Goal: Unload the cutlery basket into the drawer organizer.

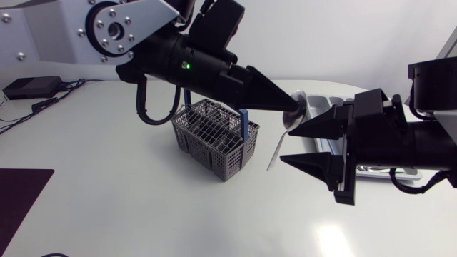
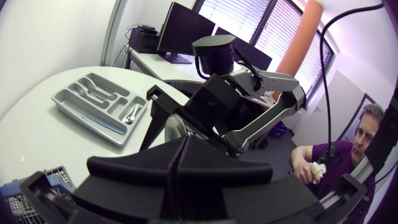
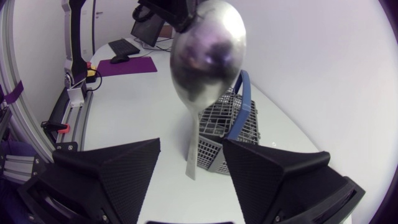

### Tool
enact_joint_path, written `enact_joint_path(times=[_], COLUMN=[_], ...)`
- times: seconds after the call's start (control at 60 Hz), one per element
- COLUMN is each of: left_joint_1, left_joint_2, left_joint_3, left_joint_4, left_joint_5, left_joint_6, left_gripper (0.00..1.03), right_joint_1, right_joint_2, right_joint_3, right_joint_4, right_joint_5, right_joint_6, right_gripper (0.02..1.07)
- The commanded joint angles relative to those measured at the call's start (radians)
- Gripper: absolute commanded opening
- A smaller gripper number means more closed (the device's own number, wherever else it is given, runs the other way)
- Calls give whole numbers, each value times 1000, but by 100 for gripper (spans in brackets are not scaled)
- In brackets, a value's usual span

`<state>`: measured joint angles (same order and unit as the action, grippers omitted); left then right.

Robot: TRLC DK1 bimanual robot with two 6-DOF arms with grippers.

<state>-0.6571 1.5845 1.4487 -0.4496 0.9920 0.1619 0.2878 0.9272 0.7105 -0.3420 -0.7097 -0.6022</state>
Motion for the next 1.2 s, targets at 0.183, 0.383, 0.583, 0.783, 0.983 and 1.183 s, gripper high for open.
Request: enact_joint_path(times=[0.183, 0.383, 0.583, 0.783, 0.983, 1.183], left_joint_1=[4, 11, 11, 34, 65, 45], left_joint_2=[14, 12, 12, 17, 5, -109], left_joint_3=[27, 27, 26, 32, 21, -114], left_joint_4=[-12, -12, -11, -6, -1, 107], left_joint_5=[50, 51, 51, 51, 33, -245], left_joint_6=[16, 16, 18, 14, 19, 36], left_gripper=[10, 10, 10, 40, 91, 92], right_joint_1=[45, 53, 57, 62, 40, 2], right_joint_2=[-7, 7, 7, 1, 16, 39], right_joint_3=[21, 30, 29, 26, 27, 40], right_joint_4=[-14, -23, -38, -58, -60, -12], right_joint_5=[-8, -10, -13, -5, 41, 136], right_joint_6=[18, 16, 5, 2, 1, 79], right_gripper=[28, 21, 8, 8, 8, 8])
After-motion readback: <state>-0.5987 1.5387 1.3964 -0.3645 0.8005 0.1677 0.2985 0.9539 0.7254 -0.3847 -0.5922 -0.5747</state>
